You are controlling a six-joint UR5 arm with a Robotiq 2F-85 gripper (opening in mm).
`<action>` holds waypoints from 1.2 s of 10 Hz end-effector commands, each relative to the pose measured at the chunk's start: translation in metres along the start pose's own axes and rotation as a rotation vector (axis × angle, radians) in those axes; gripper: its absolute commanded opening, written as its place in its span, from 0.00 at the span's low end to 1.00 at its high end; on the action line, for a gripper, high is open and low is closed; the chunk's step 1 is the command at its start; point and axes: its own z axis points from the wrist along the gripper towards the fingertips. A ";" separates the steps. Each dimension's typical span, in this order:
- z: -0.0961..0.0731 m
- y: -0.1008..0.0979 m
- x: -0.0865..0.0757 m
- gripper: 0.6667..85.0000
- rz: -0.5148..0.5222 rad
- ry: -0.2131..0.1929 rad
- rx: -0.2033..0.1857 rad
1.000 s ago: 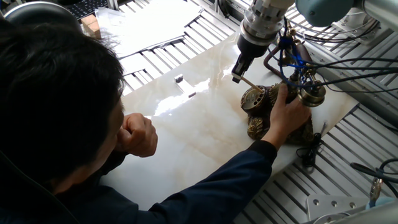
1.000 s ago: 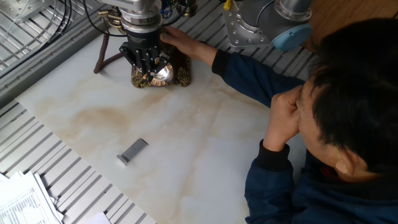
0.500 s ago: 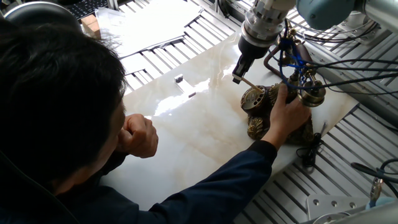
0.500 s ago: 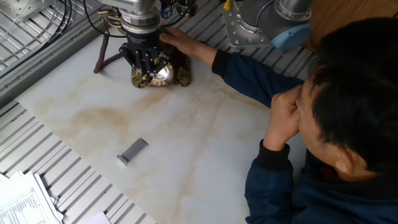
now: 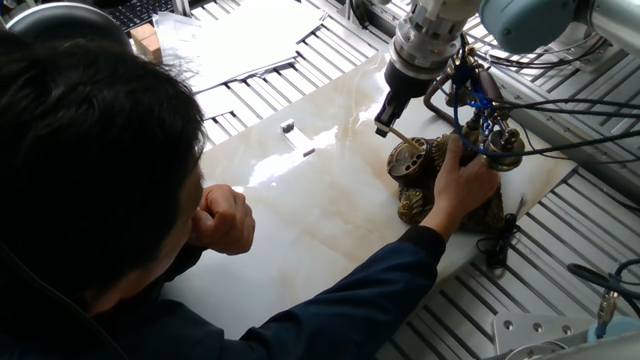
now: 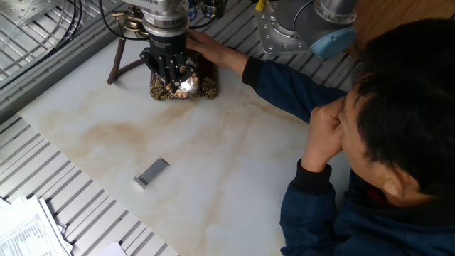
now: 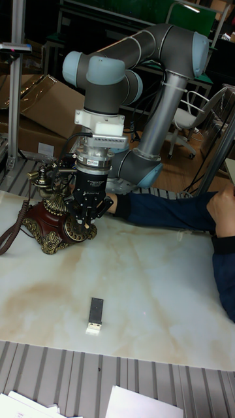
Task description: Dial a number on an old rotary phone
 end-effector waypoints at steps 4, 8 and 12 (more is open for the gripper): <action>0.006 -0.003 -0.002 0.02 0.014 -0.037 -0.001; 0.002 -0.002 0.003 0.02 0.038 0.005 0.031; 0.001 0.000 0.007 0.02 0.058 0.024 0.031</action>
